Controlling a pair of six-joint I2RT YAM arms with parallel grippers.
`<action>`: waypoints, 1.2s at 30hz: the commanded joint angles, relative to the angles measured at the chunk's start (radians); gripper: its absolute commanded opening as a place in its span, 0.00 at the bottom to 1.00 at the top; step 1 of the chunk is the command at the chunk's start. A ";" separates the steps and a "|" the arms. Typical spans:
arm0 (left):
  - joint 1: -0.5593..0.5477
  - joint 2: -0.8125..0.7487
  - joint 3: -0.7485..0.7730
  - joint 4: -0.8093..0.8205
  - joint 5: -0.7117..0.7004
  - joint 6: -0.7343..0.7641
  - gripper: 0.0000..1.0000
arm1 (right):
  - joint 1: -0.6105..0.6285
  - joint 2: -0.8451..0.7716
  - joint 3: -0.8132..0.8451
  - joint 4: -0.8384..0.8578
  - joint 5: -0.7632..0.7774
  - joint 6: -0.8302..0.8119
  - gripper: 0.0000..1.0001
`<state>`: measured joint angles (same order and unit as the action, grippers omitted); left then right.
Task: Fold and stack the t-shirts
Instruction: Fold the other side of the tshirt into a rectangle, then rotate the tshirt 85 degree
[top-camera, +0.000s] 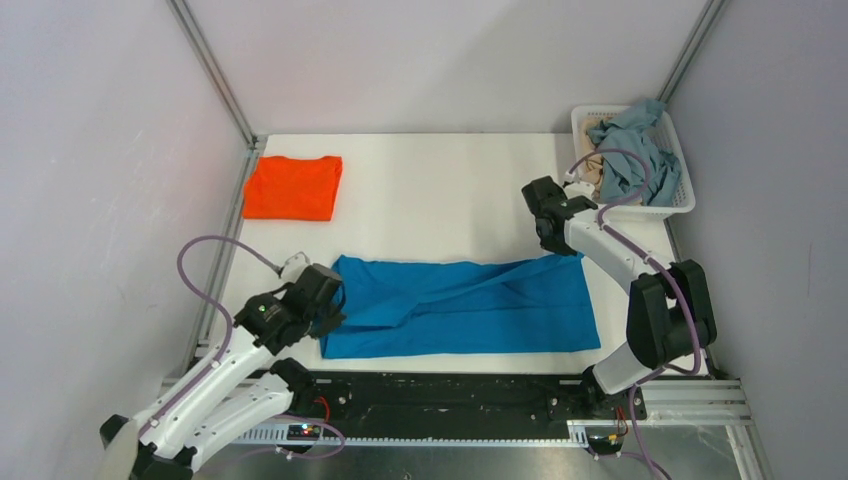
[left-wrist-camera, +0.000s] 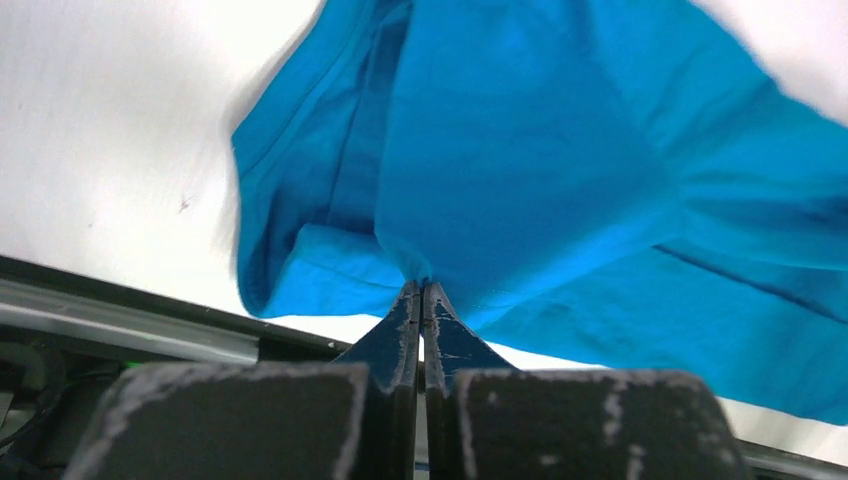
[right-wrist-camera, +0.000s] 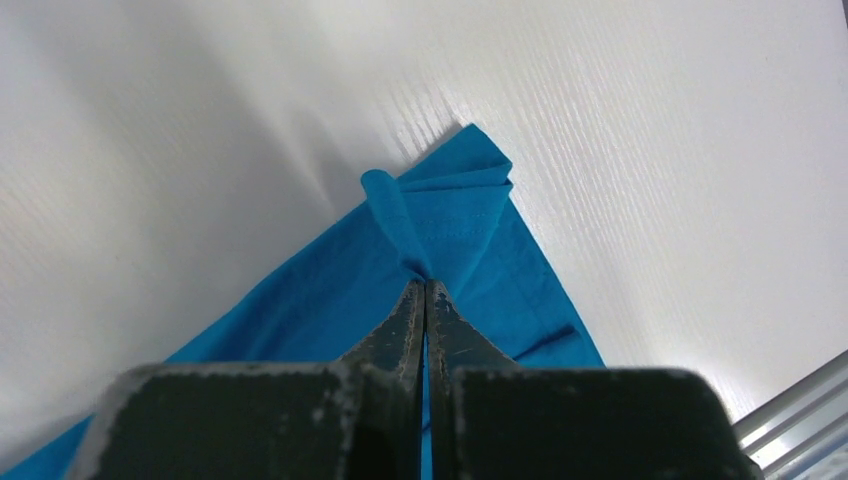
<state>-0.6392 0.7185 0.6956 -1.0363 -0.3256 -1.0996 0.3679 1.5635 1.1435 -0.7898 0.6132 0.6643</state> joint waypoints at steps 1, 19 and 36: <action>-0.008 -0.002 -0.070 -0.038 0.025 -0.041 0.04 | 0.012 -0.038 -0.046 -0.009 0.042 0.037 0.00; -0.013 0.041 0.064 0.011 -0.059 0.095 1.00 | 0.087 -0.422 -0.233 -0.125 0.054 0.259 0.89; 0.079 0.818 0.102 0.698 0.121 0.124 1.00 | -0.033 -0.163 -0.500 0.706 -0.734 0.007 0.98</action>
<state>-0.5983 1.4338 0.7940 -0.4610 -0.2527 -0.9520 0.3714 1.3495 0.6487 -0.1753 -0.0551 0.6575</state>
